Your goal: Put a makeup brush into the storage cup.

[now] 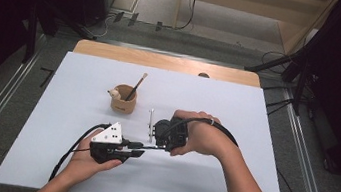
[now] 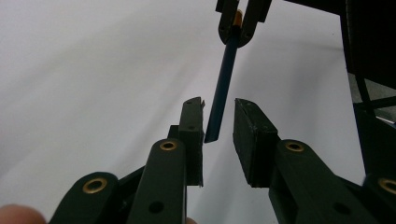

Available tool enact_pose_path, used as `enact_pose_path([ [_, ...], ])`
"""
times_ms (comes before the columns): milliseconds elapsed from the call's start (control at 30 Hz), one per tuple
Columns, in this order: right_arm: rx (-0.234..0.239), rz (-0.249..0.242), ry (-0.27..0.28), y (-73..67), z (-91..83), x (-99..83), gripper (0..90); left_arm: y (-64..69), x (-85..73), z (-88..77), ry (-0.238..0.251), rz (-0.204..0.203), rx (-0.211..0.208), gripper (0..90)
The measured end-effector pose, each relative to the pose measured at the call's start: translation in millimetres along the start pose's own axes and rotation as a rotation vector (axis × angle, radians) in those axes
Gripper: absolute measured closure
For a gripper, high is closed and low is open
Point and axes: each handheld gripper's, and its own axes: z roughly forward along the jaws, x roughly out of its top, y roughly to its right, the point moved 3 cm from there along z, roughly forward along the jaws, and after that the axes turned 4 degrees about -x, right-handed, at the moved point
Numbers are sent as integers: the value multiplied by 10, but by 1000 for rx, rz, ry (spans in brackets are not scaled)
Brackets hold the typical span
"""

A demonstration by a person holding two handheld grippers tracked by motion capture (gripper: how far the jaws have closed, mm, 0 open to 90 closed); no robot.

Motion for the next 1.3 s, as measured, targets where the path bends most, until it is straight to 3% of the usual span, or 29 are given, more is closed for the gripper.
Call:
enact_pose_path([
  [233, 8, -5, -7, -4, 21, 6, 849, 3, 14, 1, -15, -10, -21, 748],
  [433, 13, -15, -6, -13, 26, 25, 849, 2, 11, 15, -33, -24, -37, 810],
  [633, 14, -37, -3, -24, 36, 25, 839, 22, 9, 8, -42, -27, -102, 865],
  [667, 10, -31, 3, -22, 37, 19, 809, 24, 11, 7, -46, -22, -100, 869],
  [700, 21, -10, 45, -20, 27, 3, 606, 23, 11, 6, -46, -16, -97, 871],
  [733, 21, -10, 45, -20, 27, 3, 606, 19, 11, -1, -44, -14, -107, 871],
  [800, 1, 22, 66, -20, 9, -9, 413, 12, 12, -15, -38, -12, -103, 871],
  [900, -14, 112, 87, -10, -3, -40, 151, 4, 17, -30, -22, -6, -92, 872],
  [1033, -51, 208, 137, 33, -9, -121, 4, -19, 34, -68, 11, -10, -72, 872],
  [1300, -104, 352, 215, 99, -65, -289, 0, -69, 54, -159, 76, -25, -26, 872],
])
